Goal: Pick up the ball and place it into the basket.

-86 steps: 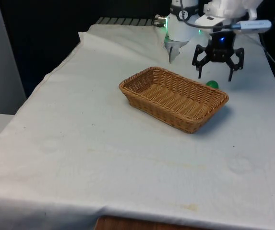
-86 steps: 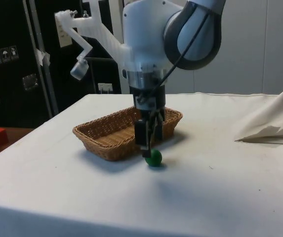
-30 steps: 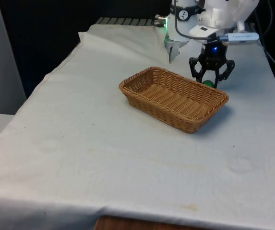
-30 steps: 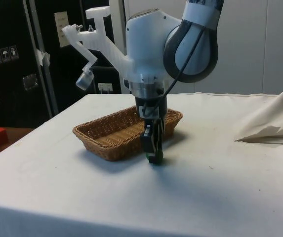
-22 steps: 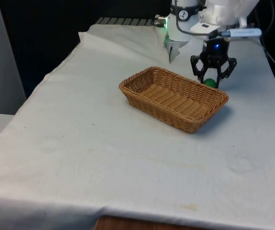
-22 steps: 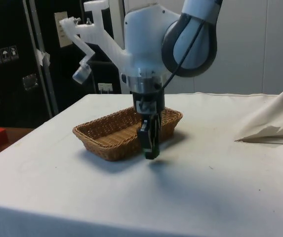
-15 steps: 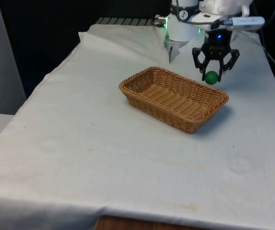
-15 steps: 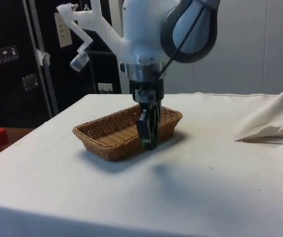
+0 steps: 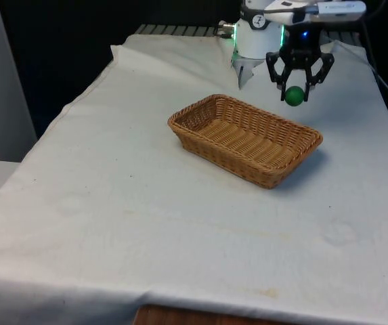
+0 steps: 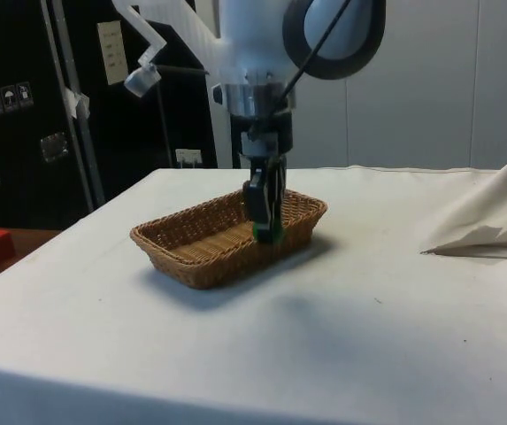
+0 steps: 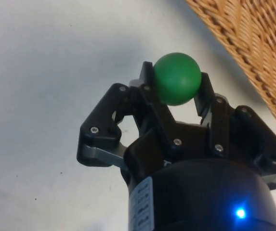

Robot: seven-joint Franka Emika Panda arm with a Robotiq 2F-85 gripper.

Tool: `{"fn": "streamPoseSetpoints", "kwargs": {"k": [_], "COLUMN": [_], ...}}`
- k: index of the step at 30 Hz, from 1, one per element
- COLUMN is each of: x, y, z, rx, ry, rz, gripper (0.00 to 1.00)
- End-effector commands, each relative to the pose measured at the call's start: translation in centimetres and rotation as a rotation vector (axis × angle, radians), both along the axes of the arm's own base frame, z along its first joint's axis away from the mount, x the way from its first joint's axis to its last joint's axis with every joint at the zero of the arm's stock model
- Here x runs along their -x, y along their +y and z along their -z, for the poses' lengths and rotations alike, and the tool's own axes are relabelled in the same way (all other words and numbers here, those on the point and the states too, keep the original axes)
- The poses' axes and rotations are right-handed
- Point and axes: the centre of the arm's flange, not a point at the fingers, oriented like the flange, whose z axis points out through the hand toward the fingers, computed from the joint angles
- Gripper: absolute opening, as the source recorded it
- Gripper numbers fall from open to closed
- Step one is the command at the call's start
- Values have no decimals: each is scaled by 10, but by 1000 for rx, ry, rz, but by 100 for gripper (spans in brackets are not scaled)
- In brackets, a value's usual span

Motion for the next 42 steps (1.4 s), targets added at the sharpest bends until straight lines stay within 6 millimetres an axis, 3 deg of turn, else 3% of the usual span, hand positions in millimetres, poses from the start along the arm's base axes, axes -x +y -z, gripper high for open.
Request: {"fn": "streamPoseSetpoints", "kwargs": {"k": [1,15,25,29,36,42], "x": [1,-12,-39,-53,-64,-71], "y": [-3,-21,-37,-52,-71,-84], "z": [-5,-17,-16,-15,-8,15], "rx": [2,-3,18,22,39,48], "ry": [-1,-9,-18,-14,-17,-25], "rz": [-4,7,13,14,16,22], "gripper": [0,0,0,0,0,0]}}
